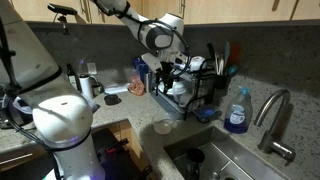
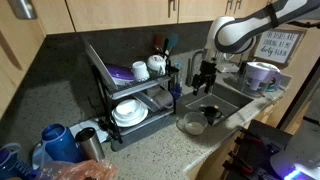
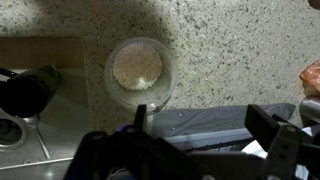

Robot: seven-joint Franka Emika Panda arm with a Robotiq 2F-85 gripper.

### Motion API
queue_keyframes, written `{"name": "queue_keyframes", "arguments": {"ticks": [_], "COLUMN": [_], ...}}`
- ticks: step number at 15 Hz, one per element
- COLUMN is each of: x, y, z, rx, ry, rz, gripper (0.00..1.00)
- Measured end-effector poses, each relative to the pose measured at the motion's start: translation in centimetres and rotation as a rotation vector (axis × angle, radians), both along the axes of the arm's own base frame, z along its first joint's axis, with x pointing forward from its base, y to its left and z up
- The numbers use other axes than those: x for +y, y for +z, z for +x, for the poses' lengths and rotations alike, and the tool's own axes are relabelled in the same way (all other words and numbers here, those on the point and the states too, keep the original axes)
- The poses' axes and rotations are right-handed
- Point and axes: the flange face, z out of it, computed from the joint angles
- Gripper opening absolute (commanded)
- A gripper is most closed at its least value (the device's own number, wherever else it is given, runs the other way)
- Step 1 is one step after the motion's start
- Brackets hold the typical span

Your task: Take the cover off the bowl and put in on the rack

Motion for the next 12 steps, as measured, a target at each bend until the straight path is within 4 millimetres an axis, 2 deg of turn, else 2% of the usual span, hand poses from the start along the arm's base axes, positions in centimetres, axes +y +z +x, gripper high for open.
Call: {"name": "queue_keyframes", "arguments": {"ticks": [9,12], "x": [0.1,1.3], "y": [0.0,0.0], "z": [0.0,-0.1], "rx": [0.0,0.001], "ry": [0.003,0.022], "rz": [0.0,0.007], "gripper": [1.0,1.0]}}
